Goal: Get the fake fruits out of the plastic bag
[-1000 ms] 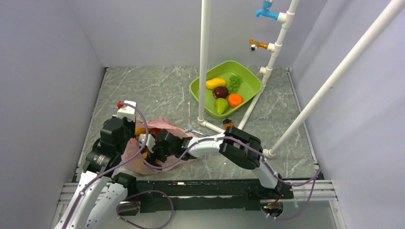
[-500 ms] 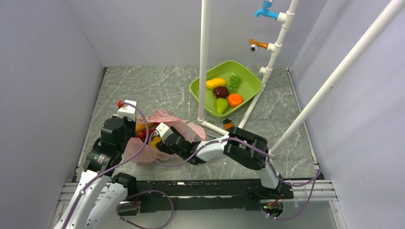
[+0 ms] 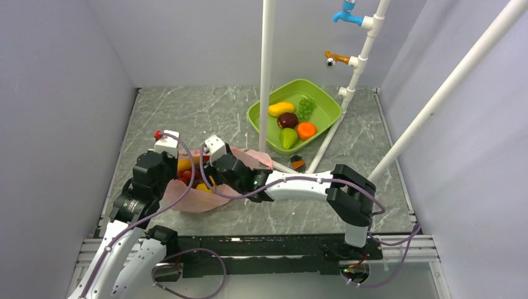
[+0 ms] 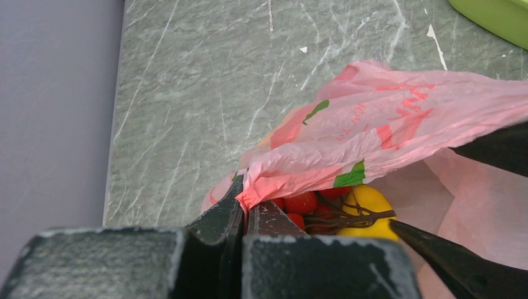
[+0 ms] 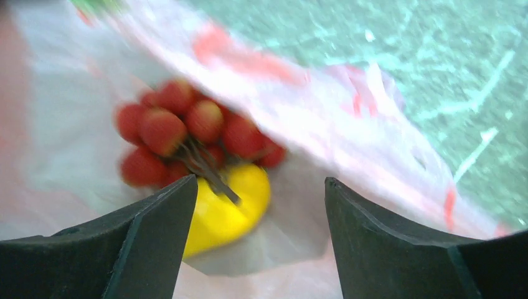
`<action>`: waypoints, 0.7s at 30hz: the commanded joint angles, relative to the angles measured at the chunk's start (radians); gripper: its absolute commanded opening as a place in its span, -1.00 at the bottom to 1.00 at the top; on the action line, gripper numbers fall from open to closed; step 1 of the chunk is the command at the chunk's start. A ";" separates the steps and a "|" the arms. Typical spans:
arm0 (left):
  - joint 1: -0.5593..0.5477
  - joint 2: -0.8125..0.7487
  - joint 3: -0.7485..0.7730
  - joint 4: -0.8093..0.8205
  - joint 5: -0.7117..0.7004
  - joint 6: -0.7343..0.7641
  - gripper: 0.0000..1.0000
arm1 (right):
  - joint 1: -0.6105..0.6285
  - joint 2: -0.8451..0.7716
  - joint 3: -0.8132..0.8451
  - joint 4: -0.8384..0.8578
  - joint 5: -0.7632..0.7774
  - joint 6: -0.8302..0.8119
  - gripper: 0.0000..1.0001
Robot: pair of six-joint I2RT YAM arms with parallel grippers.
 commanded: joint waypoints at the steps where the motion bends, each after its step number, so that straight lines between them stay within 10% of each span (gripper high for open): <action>1: -0.004 0.001 0.004 0.045 0.008 0.008 -1.00 | 0.001 0.013 0.180 -0.156 -0.080 0.104 0.58; 11: -0.004 -0.003 0.003 0.036 0.006 0.003 -1.00 | 0.006 0.121 0.252 -0.258 -0.074 0.413 0.28; 21: -0.003 -0.003 0.002 0.044 0.008 0.006 -1.00 | 0.005 0.234 0.371 -0.478 -0.042 0.611 0.70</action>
